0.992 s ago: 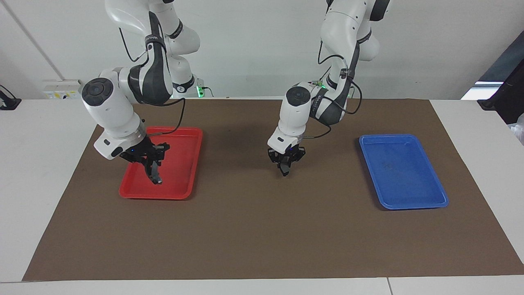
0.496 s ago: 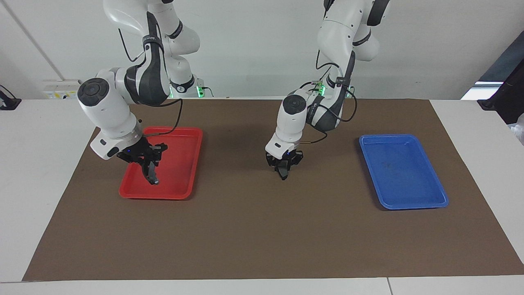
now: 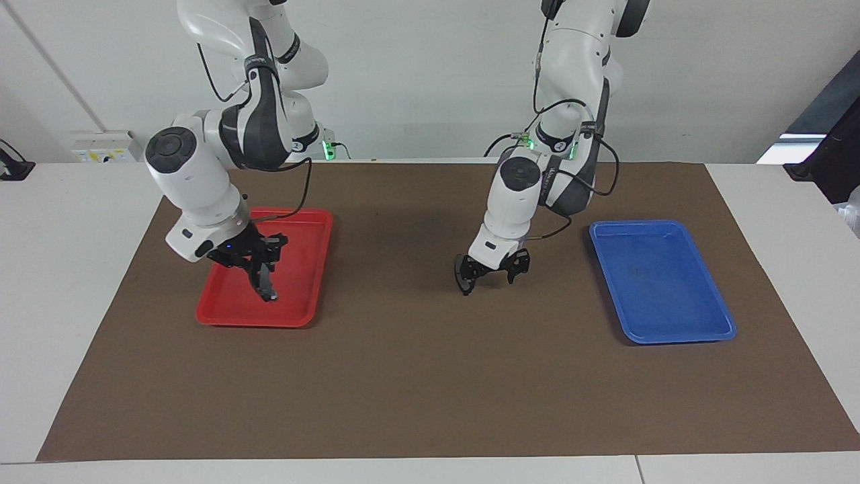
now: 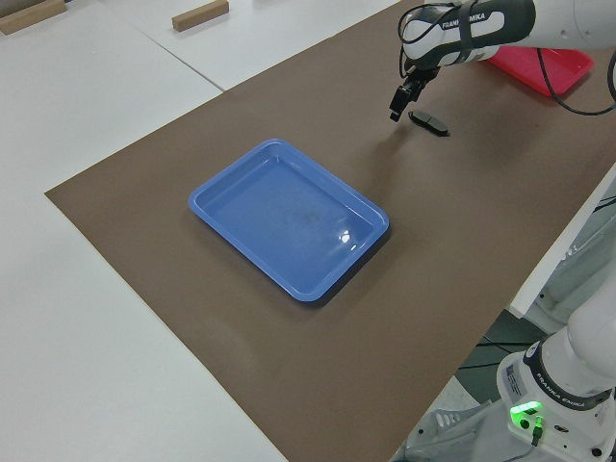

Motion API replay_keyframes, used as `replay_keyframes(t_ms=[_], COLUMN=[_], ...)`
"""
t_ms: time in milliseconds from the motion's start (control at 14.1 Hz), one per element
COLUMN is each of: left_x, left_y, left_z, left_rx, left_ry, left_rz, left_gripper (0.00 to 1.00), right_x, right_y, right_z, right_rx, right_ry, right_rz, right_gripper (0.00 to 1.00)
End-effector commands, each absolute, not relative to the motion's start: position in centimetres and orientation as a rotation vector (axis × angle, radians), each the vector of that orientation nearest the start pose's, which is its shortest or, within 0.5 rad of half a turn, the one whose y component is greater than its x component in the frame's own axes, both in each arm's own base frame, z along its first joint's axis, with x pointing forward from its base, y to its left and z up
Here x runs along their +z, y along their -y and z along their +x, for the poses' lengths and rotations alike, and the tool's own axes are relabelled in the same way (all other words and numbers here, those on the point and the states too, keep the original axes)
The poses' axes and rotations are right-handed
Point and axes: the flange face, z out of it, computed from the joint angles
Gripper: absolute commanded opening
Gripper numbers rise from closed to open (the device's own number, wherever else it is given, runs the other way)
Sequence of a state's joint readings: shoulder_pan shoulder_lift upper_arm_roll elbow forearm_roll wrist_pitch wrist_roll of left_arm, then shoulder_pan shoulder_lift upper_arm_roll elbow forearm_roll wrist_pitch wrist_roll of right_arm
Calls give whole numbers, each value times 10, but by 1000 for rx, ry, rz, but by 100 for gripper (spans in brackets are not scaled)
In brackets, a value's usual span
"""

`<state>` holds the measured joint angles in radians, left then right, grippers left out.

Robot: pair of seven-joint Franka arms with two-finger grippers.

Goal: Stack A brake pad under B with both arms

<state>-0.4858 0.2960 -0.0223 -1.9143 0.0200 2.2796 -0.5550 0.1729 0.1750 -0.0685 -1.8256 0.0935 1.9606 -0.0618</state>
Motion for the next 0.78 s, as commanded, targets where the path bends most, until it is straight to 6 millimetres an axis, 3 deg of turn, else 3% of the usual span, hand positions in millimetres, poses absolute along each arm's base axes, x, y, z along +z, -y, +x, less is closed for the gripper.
replay_keyframes(t_ms=[0,142,283,496,709], left_x=[395,416,439,481,522], left_y=[240,192,145,67,16], left_z=[550,560,564,563,554], left_rx=[-38,-30,-17,-50,-44], left_ry=[9,-13,-35,-29,-34], left_rz=[-3129,-3124,-3118,-3118,-3119], left_gripper=[100,100,100,100,100], right_x=[455,453,435,381,343], right_y=[-168,-240,-298,-390,-410], right_z=[594,585,573,553,559], right_rx=[21,-42,-59,-92,-84], right_ry=[154,128,142,165,182], right_rz=[-3028,-3016,-3007,-3006,-3015], right_gripper=[18,18,18,18,19])
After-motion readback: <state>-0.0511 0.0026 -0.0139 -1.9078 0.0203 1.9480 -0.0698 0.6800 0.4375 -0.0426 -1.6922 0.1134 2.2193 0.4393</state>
